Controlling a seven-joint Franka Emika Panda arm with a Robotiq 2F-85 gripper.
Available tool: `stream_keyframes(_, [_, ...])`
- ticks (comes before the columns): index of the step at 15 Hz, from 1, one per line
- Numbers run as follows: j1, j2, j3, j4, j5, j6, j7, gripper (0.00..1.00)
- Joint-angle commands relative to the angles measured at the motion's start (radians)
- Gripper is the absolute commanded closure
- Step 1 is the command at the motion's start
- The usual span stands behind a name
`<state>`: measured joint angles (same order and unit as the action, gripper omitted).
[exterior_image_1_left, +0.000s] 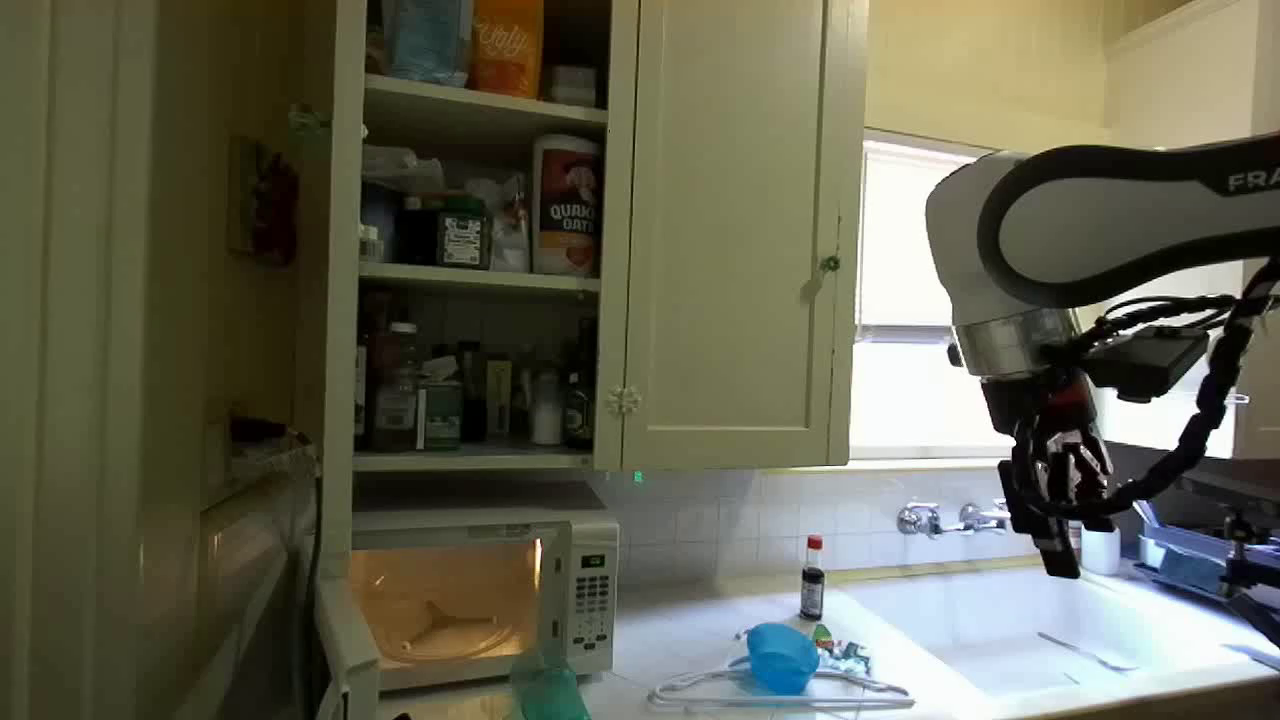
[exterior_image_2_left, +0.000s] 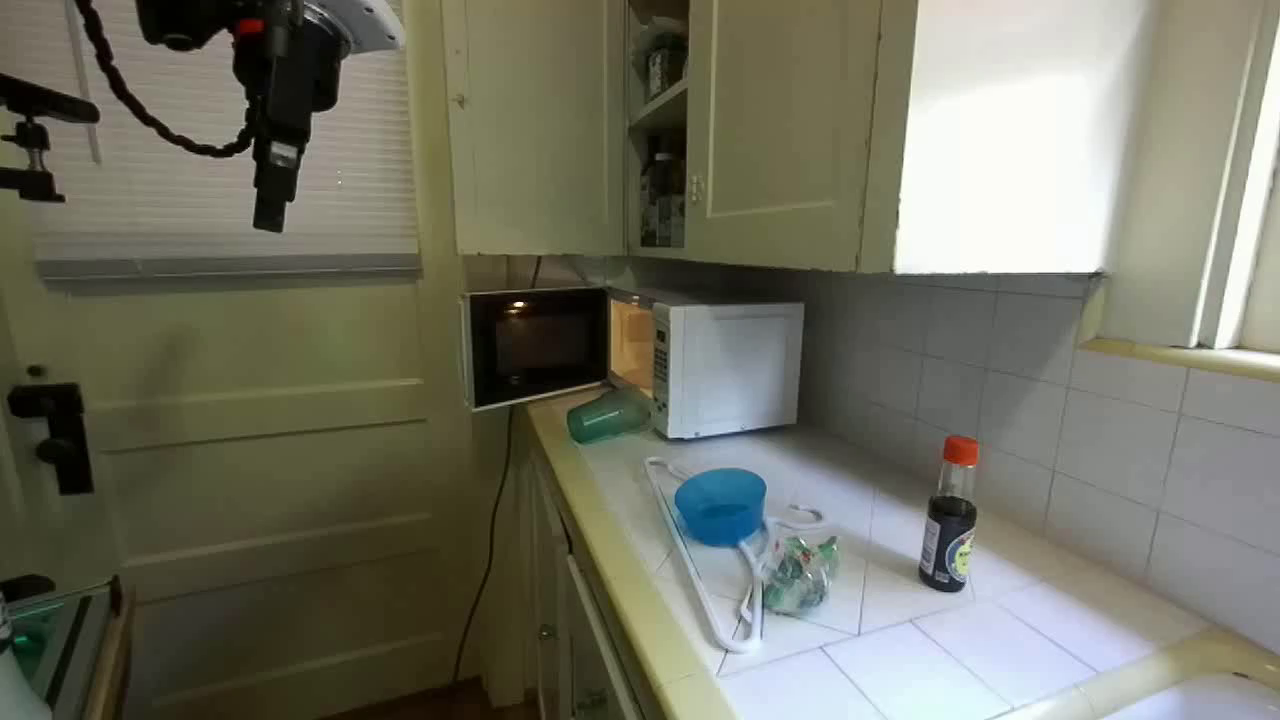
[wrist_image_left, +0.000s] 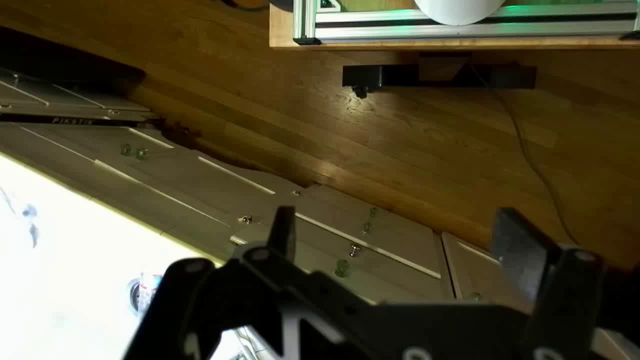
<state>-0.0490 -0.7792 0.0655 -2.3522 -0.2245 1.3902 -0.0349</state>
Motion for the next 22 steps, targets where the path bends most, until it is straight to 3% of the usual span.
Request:
stream_keyframes(1, [0.031,0.003,-0.019,0.003,-0.011,-0.006,0.016,0.00])
stream_keyframes(6, [0.031,0.003,-0.019,0.003,-0.011,-0.006,0.016,0.00])
stream_keyframes(8, [0.051,0.009,-0.040,-0.005,-0.032,0.060,-0.031,0.00])
stream_keyframes(14, [0.109,0.159,-0.138,0.028,-0.166,0.286,-0.332,0.00])
stream_keyframes(19, [0.128,0.363,-0.281,0.121,-0.091,0.442,-0.652,0.00])
stream_keyframes(22, [0.118,0.533,-0.326,0.229,-0.023,0.483,-0.863,0.00])
